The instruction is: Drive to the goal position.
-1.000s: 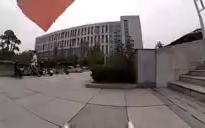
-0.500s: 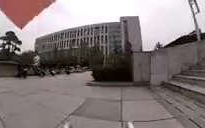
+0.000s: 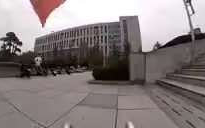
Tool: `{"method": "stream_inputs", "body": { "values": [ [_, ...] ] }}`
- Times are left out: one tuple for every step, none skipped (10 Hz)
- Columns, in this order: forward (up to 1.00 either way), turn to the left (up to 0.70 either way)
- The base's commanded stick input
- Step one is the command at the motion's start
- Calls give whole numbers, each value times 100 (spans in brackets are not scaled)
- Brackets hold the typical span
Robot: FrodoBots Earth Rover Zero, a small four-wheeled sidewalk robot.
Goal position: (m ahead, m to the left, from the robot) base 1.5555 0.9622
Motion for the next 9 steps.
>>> {"method": "stream_inputs", "body": {
  "values": [
    [4, 0],
    [16, 4],
    [51, 13],
    [70, 14],
    [70, 14],
    [70, 14],
    [70, 14],
    [70, 14],
    [70, 14]
  ]
}}
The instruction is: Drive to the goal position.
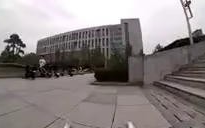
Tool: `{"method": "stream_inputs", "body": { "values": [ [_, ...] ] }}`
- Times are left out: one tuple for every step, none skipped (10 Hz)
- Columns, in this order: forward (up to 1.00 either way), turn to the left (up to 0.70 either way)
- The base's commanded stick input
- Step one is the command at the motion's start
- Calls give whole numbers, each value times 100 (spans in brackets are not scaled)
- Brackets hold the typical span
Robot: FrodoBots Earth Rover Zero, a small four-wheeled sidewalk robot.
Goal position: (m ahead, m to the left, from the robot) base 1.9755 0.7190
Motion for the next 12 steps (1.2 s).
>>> {"method": "stream_inputs", "body": {
  "values": [
    [70, 14],
    [70, 14],
    [70, 14],
    [70, 14],
    [70, 14],
    [70, 14],
    [70, 14],
    [70, 14],
    [70, 14],
    [70, 14],
    [70, 14],
    [70, 14]
  ]
}}
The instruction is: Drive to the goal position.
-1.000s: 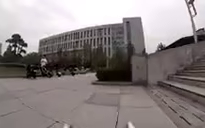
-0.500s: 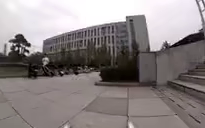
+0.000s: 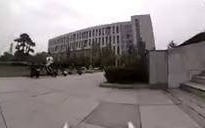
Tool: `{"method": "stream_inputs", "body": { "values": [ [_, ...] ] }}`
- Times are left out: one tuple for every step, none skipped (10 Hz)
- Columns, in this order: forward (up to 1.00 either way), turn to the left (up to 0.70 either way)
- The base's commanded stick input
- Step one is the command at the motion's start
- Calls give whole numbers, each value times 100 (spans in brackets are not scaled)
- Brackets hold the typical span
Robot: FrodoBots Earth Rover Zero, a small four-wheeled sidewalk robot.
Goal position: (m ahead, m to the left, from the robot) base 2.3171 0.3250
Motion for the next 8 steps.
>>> {"method": "stream_inputs", "body": {
  "values": [
    [70, 14],
    [68, 13],
    [15, 4],
    [6, 1],
    [6, 1],
    [7, 0],
    [7, 1],
    [7, 2]
  ]
}}
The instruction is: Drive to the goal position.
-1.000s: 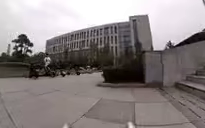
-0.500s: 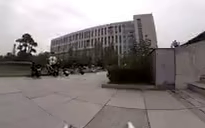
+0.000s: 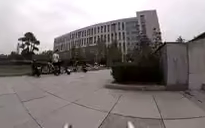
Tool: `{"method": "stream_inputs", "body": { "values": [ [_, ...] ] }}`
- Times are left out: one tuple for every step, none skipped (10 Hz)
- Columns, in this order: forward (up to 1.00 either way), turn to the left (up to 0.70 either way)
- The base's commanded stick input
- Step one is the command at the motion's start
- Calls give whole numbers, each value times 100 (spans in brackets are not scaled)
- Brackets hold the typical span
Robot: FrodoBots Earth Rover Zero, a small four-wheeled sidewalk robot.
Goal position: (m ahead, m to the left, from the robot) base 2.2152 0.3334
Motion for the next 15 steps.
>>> {"method": "stream_inputs", "body": {
  "values": [
    [6, 1],
    [7, 1],
    [6, 1],
    [6, 0],
    [6, 1],
    [7, 2],
    [7, 1],
    [7, 2],
    [29, 1],
    [63, 1],
    [70, 0],
    [70, 1],
    [70, 7],
    [70, 14],
    [70, 14]
  ]
}}
